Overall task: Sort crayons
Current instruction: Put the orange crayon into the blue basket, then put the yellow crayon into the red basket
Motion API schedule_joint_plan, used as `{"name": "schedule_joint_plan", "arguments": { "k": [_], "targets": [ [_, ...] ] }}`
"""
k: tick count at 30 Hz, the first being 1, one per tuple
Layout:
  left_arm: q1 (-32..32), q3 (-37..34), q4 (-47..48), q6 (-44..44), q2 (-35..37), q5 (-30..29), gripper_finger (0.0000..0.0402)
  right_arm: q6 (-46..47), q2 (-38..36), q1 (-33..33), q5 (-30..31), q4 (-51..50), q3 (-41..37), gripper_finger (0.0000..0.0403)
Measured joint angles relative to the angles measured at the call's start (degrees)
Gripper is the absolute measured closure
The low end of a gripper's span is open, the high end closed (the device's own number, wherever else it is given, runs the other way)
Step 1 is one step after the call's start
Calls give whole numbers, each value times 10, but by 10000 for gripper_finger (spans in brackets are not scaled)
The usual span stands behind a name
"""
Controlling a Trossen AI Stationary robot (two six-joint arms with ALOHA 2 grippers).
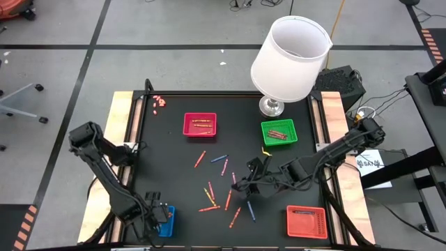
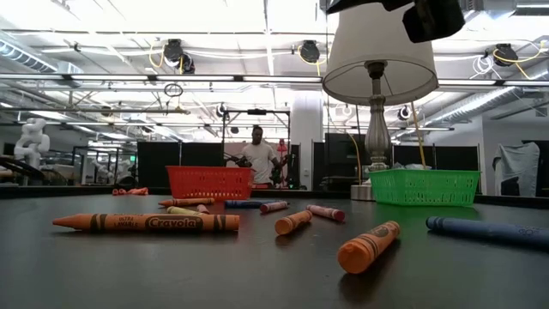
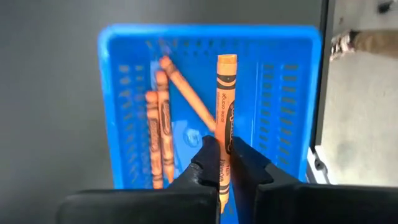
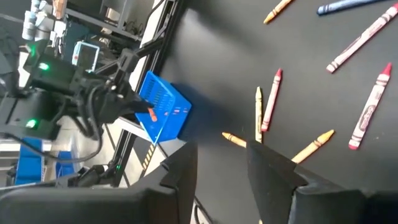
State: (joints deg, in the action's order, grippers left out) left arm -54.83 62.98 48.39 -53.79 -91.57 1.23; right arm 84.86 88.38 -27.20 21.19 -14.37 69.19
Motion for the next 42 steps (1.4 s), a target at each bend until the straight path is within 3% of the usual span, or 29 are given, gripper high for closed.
{"name": "schedule_joint_plan", "arguments": {
  "k": [9, 14, 21, 27, 37, 42],
  "targets": [
    [2, 0, 5, -44, -10, 16, 315, 0, 0, -11, 0, -5, 0, 282],
    [10, 3, 5, -51, -5, 72, 292, -16, 0, -11, -13, -5, 0, 282],
    [47, 12, 6, -61, 42, 93, 291, -75, 0, -11, -101, -11, 1, 282],
    [114, 12, 17, -59, 101, 88, 291, -139, 0, -1, -172, -24, 1, 282],
    [245, 13, 9, -59, 134, 95, 291, -284, -1, 53, -366, -144, 1, 282],
    [278, 13, -51, -56, 134, 96, 291, -364, -1, 73, -400, -204, 1, 282]
  ]
}}
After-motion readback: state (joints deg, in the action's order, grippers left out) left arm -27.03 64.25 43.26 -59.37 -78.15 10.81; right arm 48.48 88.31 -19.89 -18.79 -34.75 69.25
